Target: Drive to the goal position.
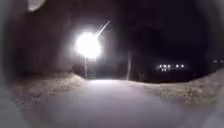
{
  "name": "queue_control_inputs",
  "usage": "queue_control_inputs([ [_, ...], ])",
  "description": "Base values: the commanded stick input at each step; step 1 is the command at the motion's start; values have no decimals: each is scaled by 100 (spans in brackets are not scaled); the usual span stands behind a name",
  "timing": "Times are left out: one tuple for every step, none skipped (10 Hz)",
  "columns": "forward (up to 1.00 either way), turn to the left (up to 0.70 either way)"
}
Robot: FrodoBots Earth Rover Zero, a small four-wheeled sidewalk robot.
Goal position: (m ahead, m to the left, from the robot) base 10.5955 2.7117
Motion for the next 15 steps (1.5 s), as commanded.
queue_control_inputs([
  [70,0],
  [70,0],
  [70,0],
  [70,0],
  [70,0],
  [70,0],
  [70,0],
  [70,0],
  [70,0],
  [70,0],
  [70,0],
  [70,0],
  [70,0],
  [70,0],
  [70,9],
])
